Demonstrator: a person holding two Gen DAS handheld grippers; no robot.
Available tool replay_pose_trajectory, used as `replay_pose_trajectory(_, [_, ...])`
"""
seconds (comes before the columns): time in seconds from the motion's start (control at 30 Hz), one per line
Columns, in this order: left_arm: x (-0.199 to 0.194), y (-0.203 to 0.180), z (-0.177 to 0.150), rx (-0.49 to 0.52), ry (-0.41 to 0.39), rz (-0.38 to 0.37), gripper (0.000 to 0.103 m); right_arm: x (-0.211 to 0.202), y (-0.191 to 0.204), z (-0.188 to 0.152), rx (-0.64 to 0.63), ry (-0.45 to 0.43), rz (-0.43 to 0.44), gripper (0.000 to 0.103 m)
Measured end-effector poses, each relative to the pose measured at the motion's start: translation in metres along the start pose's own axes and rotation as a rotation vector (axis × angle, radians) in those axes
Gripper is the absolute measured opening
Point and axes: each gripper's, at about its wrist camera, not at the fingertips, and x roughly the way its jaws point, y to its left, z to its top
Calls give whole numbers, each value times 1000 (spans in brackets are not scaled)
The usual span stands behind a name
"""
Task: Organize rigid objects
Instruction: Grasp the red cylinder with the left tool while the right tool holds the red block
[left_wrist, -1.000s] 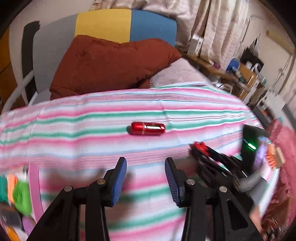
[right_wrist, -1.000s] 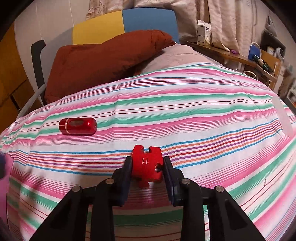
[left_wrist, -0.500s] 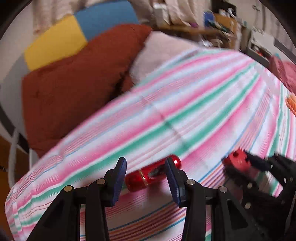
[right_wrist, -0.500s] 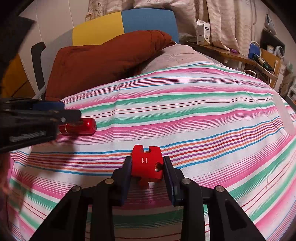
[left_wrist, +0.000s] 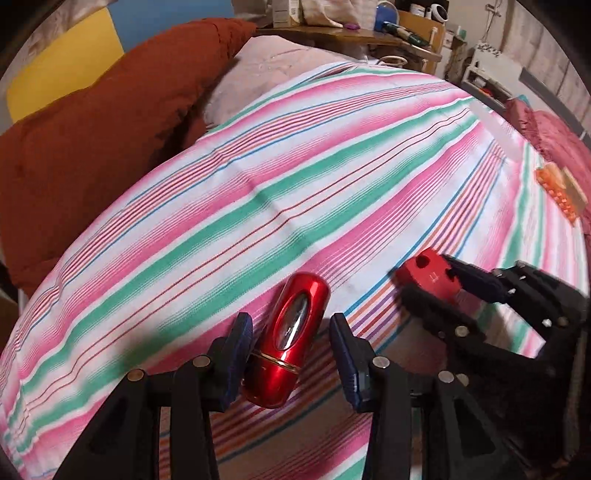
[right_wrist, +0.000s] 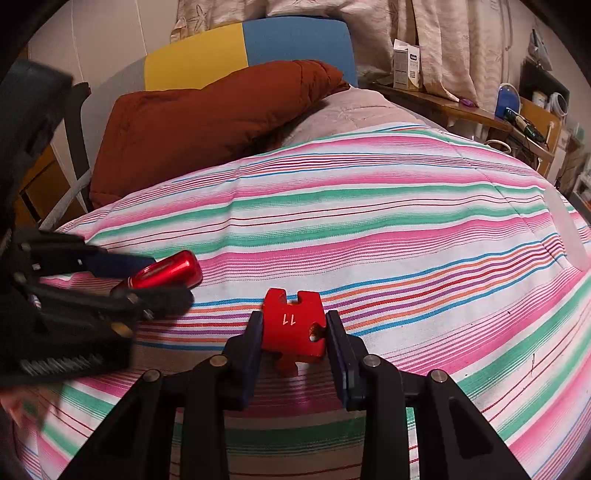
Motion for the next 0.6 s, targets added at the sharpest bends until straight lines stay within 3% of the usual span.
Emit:
replay_pose_trajectory(0.07, [-2,-3,-4,-33,-30,3,39,0,0,0,-3,0,-3,33])
replay_pose_trajectory(0.13, [-8,-3,-13,-90,-67,11,26,0,1,0,-5,-1,-4,33])
replay_pose_trajectory(0.27, [-20,3,-36,-222,-104,-20,26,0,2,0,-10,-2,-11,33])
replay_pose_trajectory(0.6, [-60,4,-103,-381,-140,-44,25,1,3,0,-18,-3,-20,33])
